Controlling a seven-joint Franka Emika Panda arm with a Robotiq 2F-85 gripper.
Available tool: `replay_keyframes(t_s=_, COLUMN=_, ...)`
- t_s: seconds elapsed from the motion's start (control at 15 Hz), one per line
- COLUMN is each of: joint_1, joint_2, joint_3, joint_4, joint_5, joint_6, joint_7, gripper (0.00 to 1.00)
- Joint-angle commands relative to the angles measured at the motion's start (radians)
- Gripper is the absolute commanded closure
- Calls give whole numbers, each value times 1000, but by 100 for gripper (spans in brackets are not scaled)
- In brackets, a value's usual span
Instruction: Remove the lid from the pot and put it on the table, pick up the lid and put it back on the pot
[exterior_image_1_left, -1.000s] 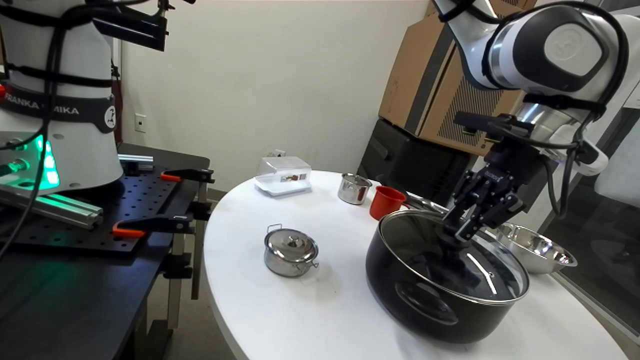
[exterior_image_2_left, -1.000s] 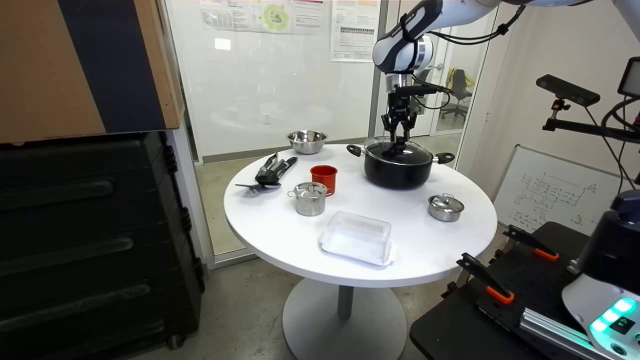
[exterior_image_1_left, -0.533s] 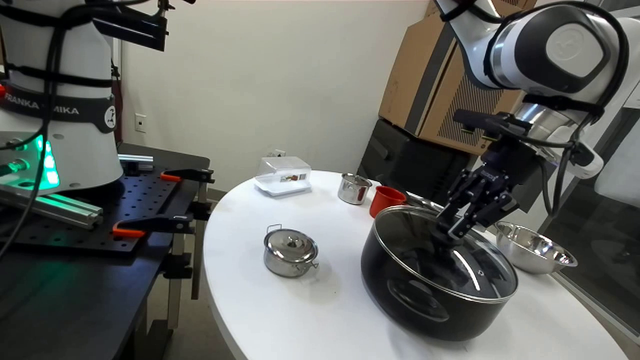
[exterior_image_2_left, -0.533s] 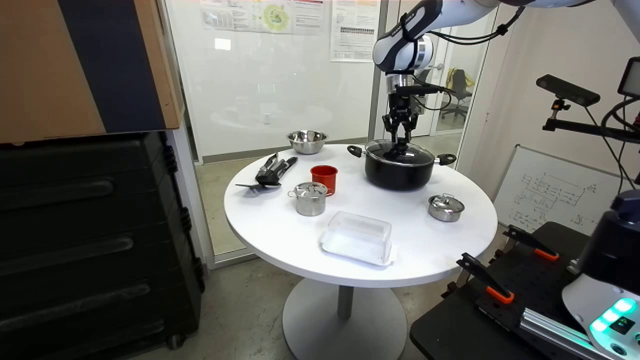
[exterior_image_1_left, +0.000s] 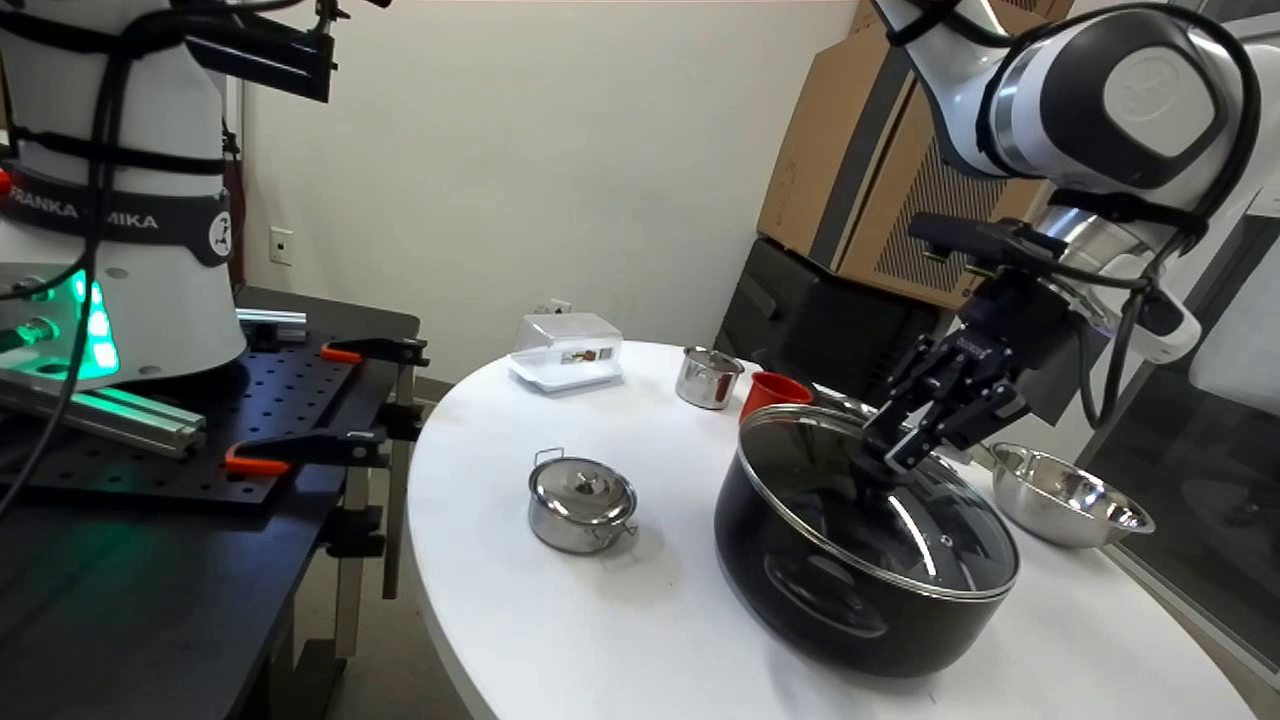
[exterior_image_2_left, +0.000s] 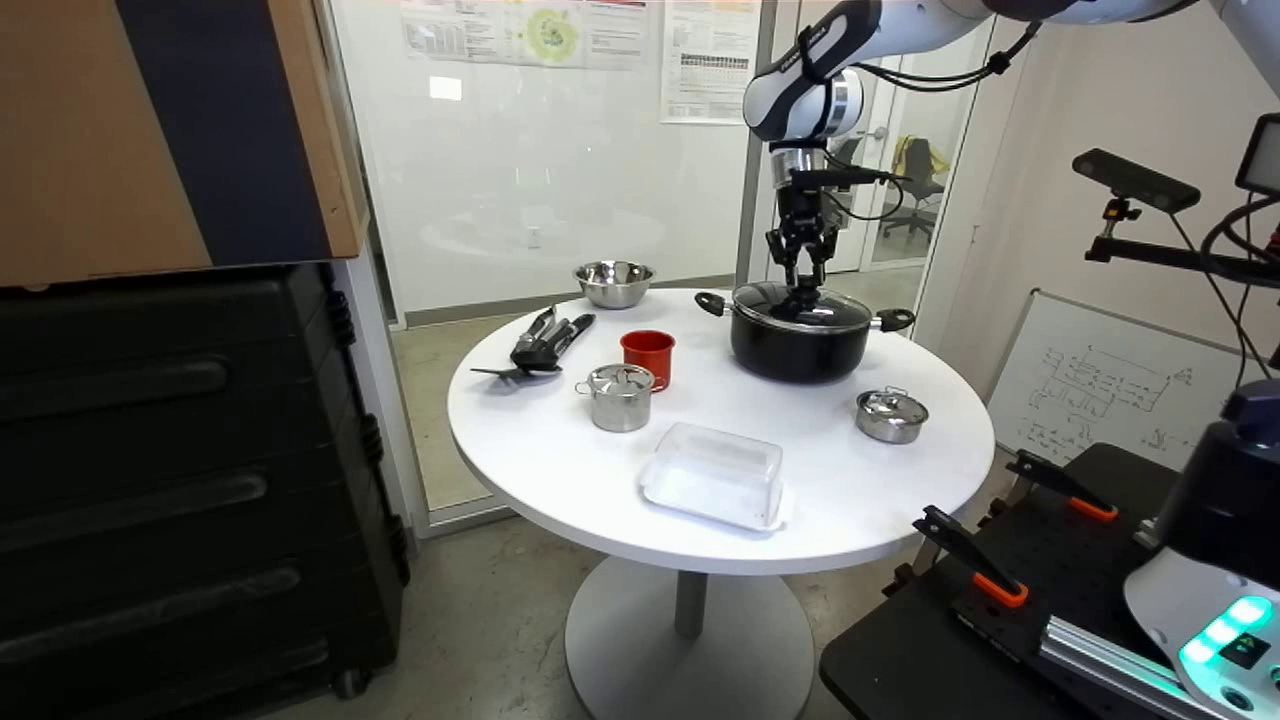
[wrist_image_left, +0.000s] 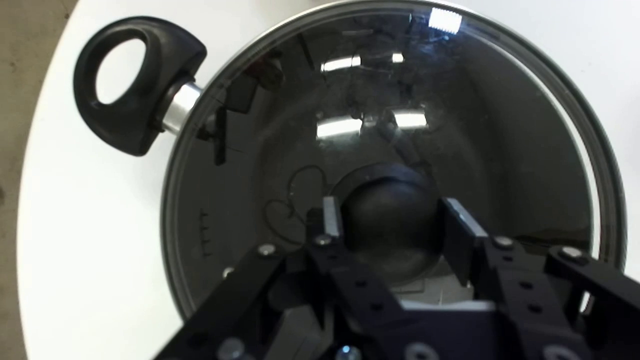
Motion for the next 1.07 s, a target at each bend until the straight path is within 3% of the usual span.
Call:
replay_keyframes(t_s=0.0, joint_1=-3, joint_2=18, joint_3=-1, joint_4=58, joint_5=14, joint_6=-60, joint_7=2, gripper=75)
replay_keyframes(t_s=0.93, joint_1=11, joint_2=19, joint_3=-21, joint_4=51, joint_5=-1, joint_6=-46, joint_7=75, gripper=75)
replay_keyframes(t_s=1.0, joint_1=12, joint_2=19, joint_3=-21, joint_4=50, joint_5=-1, joint_6=-48, joint_7=80, gripper=25)
